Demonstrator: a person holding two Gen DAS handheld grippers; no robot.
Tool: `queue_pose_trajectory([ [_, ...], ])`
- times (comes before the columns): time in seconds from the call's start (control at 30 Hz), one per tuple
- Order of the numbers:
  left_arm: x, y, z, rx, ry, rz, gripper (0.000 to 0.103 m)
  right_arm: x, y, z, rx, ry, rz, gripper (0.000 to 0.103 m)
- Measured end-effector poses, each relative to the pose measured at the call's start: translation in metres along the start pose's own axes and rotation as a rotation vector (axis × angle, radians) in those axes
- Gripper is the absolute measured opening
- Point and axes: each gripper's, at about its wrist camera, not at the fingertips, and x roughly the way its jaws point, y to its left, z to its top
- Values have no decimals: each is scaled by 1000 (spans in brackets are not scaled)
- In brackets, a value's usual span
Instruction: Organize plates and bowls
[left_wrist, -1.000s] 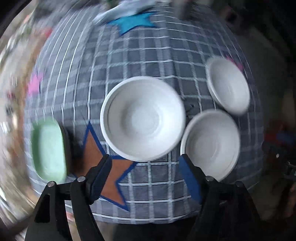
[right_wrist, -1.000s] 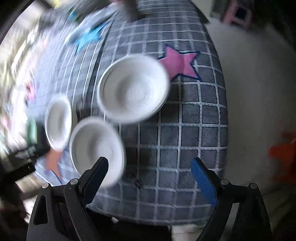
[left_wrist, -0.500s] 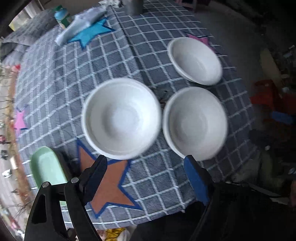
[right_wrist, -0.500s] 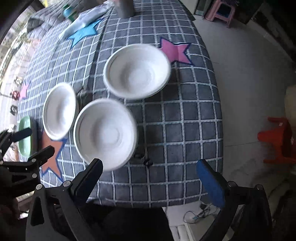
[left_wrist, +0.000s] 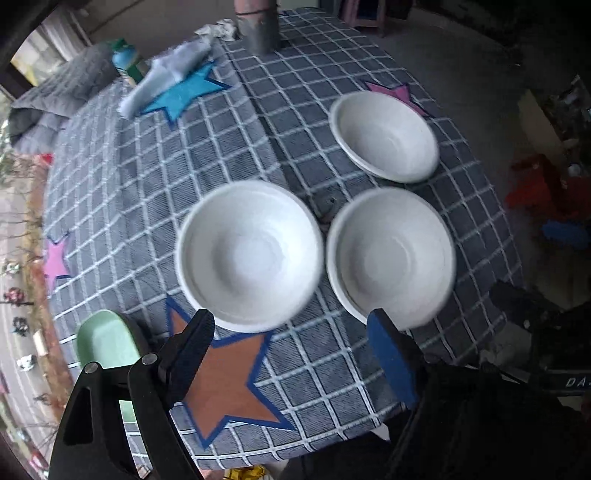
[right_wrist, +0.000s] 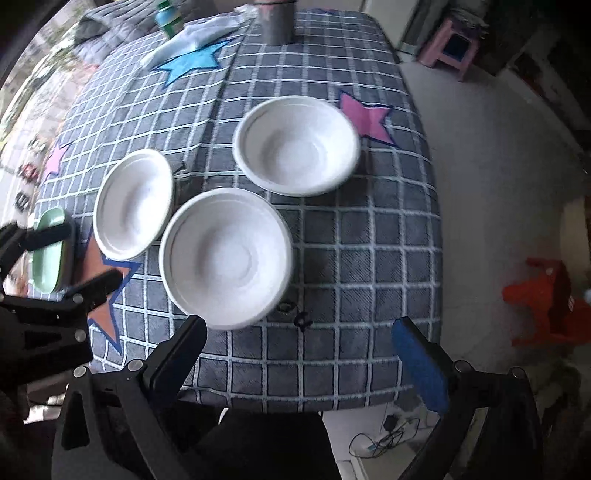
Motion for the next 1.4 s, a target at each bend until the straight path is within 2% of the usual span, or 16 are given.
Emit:
queue_pose_trajectory([
  [0.27,-6,-14,7,-78,21,64,87,7,-19,22,-89,-6,90,102],
  [0.4,-7,-14,1,-181,43,73,87,16,-26,20,-122,5,117,102],
  [0.5,-4,-10,-6,-274,72,52,87,22,-28,18,-139,4,146,102],
  [0.6,-1,-10,-12,-326,88,72,86,27,-29,19,-165,5,150,102],
  [0.83,14,-23,-17,-337,113,93,86,29,-26,17,-249,-12,130,102],
  [0.97,18,-33,-17,-322,129,82,88,30,-32,11,-272,8,118,102],
  [1.13,8,-44,-12,-264,87,102,90,35,-47,16,-217,53,119,102],
  [1.2,3,-46,-13,-253,67,95,96,34,-50,19,-195,47,130,102],
  [1.27,-2,-43,-15,-268,45,79,103,35,-47,20,-207,49,112,102],
  [1.4,-4,-30,-14,-304,40,59,103,31,-34,19,-270,36,85,102],
])
